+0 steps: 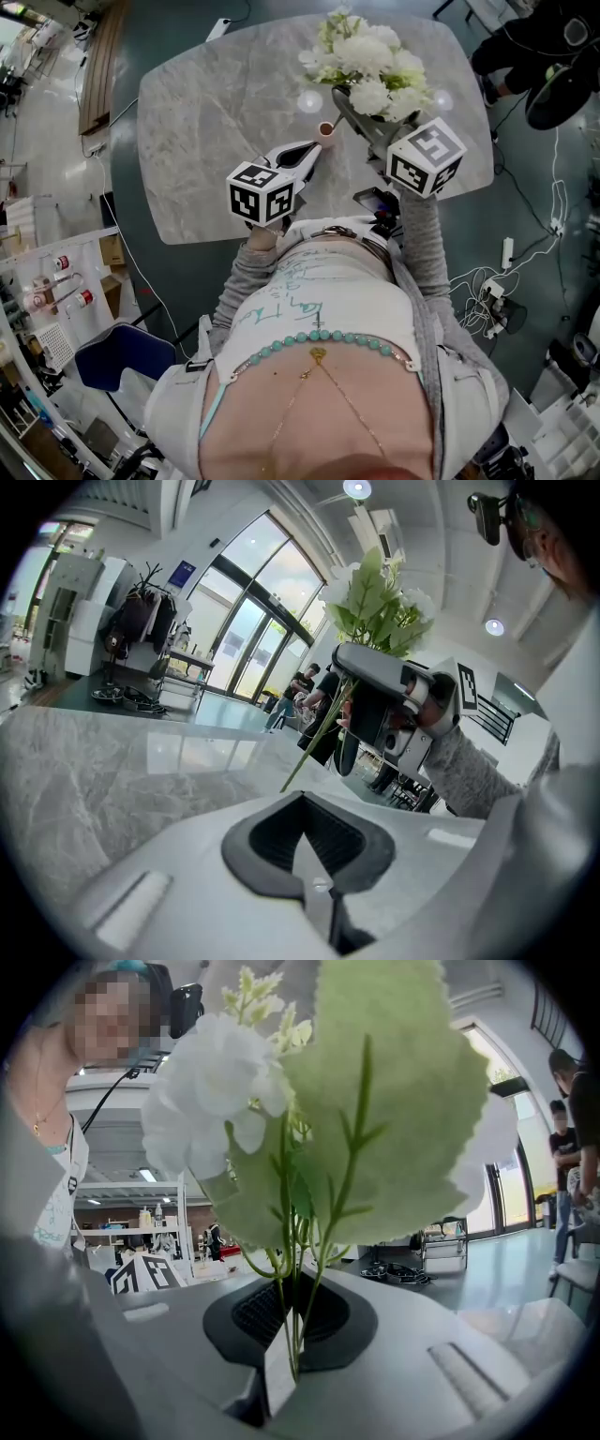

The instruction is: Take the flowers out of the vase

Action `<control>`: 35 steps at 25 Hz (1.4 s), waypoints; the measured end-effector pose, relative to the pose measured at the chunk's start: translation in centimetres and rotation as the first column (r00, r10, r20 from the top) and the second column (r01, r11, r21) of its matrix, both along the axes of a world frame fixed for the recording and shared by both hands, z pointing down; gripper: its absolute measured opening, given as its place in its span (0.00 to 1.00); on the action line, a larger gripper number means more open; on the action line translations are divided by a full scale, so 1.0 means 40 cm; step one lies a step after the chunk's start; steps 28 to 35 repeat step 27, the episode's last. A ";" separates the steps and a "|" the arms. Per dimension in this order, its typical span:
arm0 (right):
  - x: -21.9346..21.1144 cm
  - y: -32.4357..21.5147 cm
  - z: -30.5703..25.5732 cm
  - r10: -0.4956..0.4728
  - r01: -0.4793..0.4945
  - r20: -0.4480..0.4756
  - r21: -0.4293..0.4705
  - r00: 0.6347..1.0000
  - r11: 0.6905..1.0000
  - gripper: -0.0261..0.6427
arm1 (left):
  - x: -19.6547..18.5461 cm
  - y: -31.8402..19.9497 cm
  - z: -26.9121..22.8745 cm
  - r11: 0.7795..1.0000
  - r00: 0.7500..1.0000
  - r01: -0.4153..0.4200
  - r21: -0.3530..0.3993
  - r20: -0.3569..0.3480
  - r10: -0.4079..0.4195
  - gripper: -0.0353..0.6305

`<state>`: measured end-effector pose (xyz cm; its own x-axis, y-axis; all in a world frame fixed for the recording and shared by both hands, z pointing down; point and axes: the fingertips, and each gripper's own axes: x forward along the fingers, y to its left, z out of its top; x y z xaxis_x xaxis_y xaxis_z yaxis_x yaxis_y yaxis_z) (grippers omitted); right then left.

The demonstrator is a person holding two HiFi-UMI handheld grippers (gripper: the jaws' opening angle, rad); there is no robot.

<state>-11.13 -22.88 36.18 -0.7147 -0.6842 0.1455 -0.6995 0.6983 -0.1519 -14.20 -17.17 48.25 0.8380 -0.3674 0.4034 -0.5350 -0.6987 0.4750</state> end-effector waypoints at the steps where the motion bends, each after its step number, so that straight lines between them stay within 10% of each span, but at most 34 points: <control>1: -0.001 0.000 0.001 0.000 0.000 -0.004 0.000 1.000 1.000 0.09 | -0.001 -0.001 0.001 1.000 1.000 0.000 0.000 0.000 0.000 0.06; 35: 0.003 -0.005 0.022 -0.011 0.011 -0.011 -0.021 1.000 1.000 0.09 | 0.007 -0.001 0.015 1.000 1.000 -0.003 -0.021 0.001 0.003 0.06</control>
